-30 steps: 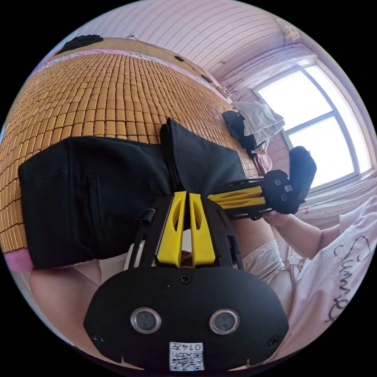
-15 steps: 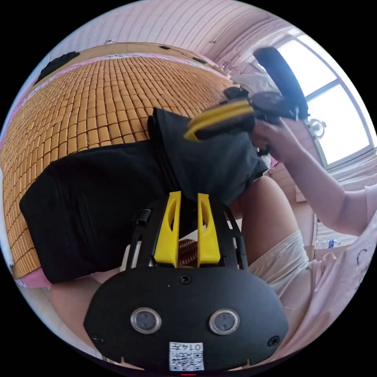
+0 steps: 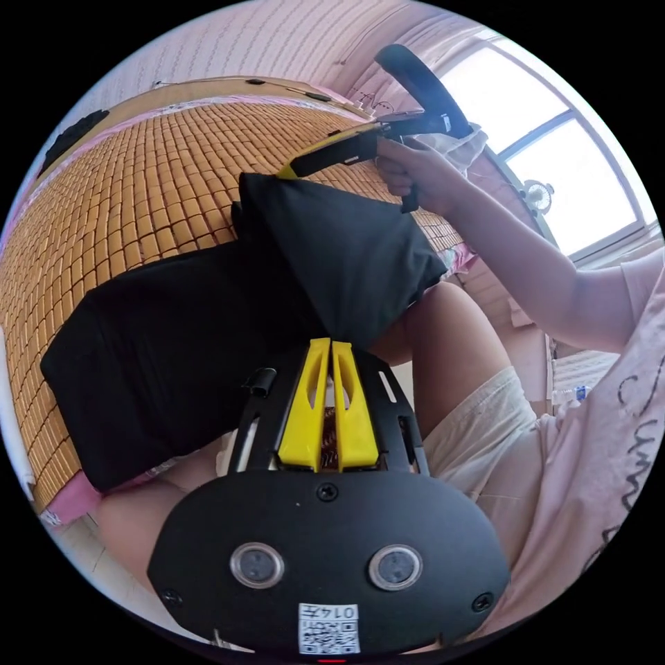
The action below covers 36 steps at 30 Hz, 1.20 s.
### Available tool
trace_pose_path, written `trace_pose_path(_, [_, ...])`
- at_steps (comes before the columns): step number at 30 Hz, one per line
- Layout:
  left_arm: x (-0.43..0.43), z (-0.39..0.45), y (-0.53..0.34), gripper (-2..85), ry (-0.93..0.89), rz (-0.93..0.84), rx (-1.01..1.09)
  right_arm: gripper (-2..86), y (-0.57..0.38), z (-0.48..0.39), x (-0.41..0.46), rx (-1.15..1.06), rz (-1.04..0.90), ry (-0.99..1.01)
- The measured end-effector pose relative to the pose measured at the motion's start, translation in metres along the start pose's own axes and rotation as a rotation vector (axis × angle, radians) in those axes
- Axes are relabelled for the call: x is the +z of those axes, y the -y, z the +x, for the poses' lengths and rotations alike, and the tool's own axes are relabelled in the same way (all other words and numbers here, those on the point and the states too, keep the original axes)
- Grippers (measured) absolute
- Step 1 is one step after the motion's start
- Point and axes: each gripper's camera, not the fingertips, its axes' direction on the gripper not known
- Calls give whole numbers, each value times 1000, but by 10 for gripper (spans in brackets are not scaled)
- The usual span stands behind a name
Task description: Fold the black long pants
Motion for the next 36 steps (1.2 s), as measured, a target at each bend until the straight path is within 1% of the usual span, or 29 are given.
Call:
trace_pose_path(3, [17, -11, 0, -9, 21, -51, -62, 41, 7, 11, 19, 11, -47, 54])
trace_pose_path(5, [25, -15, -2, -8, 11, -63, -81, 112, 13, 19, 28, 43, -63, 67])
trace_pose_path(7, [28, -14, -3, -6, 14, -59, -78, 123, 17, 23, 36, 47, -72, 78])
trace_pose_path(9, [29, -12, -4, 0, 14, -55, -79, 113, 21, 24, 49, 24, -128, 101])
trace_pose_path(10, [28, -10, -5, 7, 11, -49, -77, 92, 21, 24, 51, 16, -133, 64])
trace_pose_path(13, [18, -6, -7, 61, 27, -9, -75, 22, 16, 23, 42, -29, -105, 80])
trace_pose_path(17, [11, -7, -7, 127, 49, 82, -92, 5, -7, 22, 4, -75, 21, 128])
trace_pose_path(22, [25, 3, 11, 162, 39, 108, -40, 2, -36, 6, -59, -156, 170, 177])
trace_pose_path(24, [31, 9, 16, 156, 65, 108, -22, 2, -45, -3, -80, -205, 210, 199])
trace_pose_path(25, [35, 14, 19, 138, 73, 100, -4, 2, -49, -8, -93, -231, 232, 208])
trace_pose_path(27, [36, 23, 18, 75, 49, 69, 53, 3, -51, -14, -109, -250, 259, 203])
trace_pose_path(28, [31, 29, 14, 11, 25, 88, 86, 3, -48, -15, -115, -251, 269, 190])
trace_pose_path(30, [16, 33, 3, 0, -1, 130, 99, 5, -34, -15, -116, -252, 253, 195])
trace_pose_path(33, [-22, 24, -18, -3, -5, 118, 11, 12, 14, -31, -100, -310, 238, 293])
trace_pose_path(35, [-57, 5, -43, 3, 93, 100, -108, 23, 67, -55, -70, -322, 212, 370])
trace_pose_path(36, [-63, -2, -49, 10, 127, 86, -150, 27, 79, -62, -59, -317, 205, 367])
